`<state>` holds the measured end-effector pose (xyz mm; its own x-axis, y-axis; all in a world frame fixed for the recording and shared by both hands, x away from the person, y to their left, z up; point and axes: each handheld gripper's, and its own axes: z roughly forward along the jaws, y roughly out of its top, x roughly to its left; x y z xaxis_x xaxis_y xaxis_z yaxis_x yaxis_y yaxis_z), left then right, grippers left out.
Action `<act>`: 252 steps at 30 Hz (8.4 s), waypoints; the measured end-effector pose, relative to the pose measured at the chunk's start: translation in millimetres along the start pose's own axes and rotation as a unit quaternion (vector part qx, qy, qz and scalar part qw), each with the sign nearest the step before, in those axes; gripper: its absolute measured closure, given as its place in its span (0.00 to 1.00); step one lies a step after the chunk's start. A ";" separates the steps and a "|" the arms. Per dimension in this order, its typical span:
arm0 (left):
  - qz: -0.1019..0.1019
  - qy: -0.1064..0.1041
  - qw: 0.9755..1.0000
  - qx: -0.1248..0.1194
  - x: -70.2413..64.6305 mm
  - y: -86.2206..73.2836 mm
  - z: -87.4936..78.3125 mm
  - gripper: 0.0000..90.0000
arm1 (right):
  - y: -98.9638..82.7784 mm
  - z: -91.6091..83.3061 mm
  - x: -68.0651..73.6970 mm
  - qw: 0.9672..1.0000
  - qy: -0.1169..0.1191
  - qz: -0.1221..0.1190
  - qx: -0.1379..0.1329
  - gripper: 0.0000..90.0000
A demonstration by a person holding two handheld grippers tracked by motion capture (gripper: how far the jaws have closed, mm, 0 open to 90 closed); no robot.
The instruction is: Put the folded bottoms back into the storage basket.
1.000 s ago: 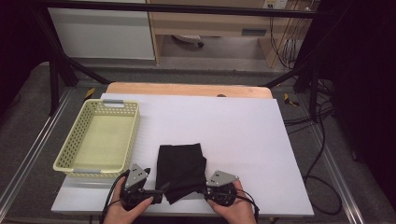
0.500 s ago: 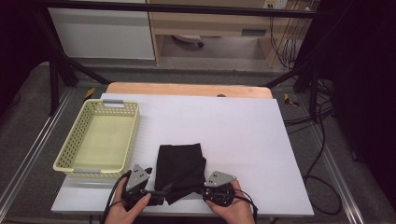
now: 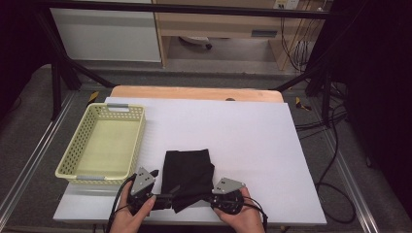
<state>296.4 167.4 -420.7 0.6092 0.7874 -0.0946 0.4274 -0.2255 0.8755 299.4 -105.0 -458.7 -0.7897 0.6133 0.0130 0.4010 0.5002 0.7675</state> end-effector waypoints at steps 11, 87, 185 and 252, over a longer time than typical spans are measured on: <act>0.011 -0.012 0.999 -0.031 12.1 34.5 25.5 0.09 | 2.5 -9.0 -0.9 1.000 0.010 -0.003 0.009 0.81; -0.040 0.055 0.997 0.046 55.2 37.0 89.0 0.12 | -0.9 -6.0 2.6 0.999 0.018 -0.022 0.016 0.81; -0.006 -0.058 0.997 0.046 31.2 124.2 78.9 0.90 | 69.7 -19.9 -14.5 0.997 0.064 -0.034 -0.019 0.84; -0.058 0.052 0.997 -0.003 161.3 190.5 -31.3 0.90 | 246.3 42.0 8.1 0.985 0.127 -0.101 -0.053 0.84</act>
<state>455.2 269.4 -254.3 0.4831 0.8632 -0.1468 0.4871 -0.1256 0.8643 411.3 48.8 -296.4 -0.9446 0.3283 0.0039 0.1845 0.5210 0.8334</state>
